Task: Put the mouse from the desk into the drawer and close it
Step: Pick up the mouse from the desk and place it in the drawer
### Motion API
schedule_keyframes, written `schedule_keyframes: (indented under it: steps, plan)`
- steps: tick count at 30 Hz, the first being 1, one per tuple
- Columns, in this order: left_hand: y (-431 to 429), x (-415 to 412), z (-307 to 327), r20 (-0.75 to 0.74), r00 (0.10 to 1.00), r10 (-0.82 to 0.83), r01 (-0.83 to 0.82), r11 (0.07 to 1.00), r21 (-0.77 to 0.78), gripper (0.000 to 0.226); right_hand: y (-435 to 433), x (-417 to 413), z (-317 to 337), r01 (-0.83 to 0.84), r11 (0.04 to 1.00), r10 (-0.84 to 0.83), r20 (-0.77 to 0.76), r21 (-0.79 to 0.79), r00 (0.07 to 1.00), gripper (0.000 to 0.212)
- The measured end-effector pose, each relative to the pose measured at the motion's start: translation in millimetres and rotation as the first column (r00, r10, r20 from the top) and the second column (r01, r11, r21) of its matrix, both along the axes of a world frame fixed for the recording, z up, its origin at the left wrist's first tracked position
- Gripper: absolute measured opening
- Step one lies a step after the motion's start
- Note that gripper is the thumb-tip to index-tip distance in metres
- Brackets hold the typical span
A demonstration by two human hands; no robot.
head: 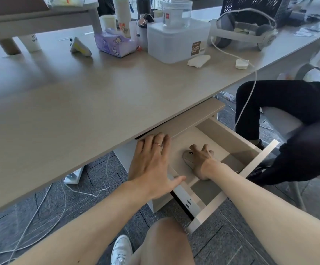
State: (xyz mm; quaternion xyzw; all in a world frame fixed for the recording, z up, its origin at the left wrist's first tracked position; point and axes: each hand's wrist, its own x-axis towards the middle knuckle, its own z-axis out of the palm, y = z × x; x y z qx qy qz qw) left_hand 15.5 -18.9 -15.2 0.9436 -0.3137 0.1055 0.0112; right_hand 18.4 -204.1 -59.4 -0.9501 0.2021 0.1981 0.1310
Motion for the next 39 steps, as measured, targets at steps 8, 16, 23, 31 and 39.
schedule_keyframes:
  steps: [8, 16, 23, 31, 39]
  plan:
    - [0, -1, 1, 0.008, 1.0, 0.005, -0.005, 1.0, -0.003, 0.114, -5, 4, -7, -0.017, 1.0, 0.017, 0.051, -0.002, 0.999, 0.075]
    - [0, 0, -1, 0.006, 1.0, 0.005, -0.005, 1.0, -0.01, 0.114, -5, 5, -10, 0.0, 1.0, -0.001, 0.081, 0.009, 0.997, 0.076]
    - [-1, 1, -3, 0.006, 1.0, 0.006, -0.006, 1.0, -0.015, 0.114, -5, 2, -8, -0.033, 0.999, 0.035, 0.061, -0.036, 0.998, 0.083]
    - [1, 1, -2, 0.01, 1.0, 0.003, -0.003, 1.0, -0.019, 0.114, -8, -7, 10, -0.064, 0.997, 0.069, 0.142, -0.038, 0.987, 0.078]
    - [3, -1, 4, -0.056, 0.998, 0.001, -0.001, 1.0, -0.009, 0.118, -37, -76, 54, -0.196, 0.968, 0.242, 0.366, -0.16, 0.898, 0.069]
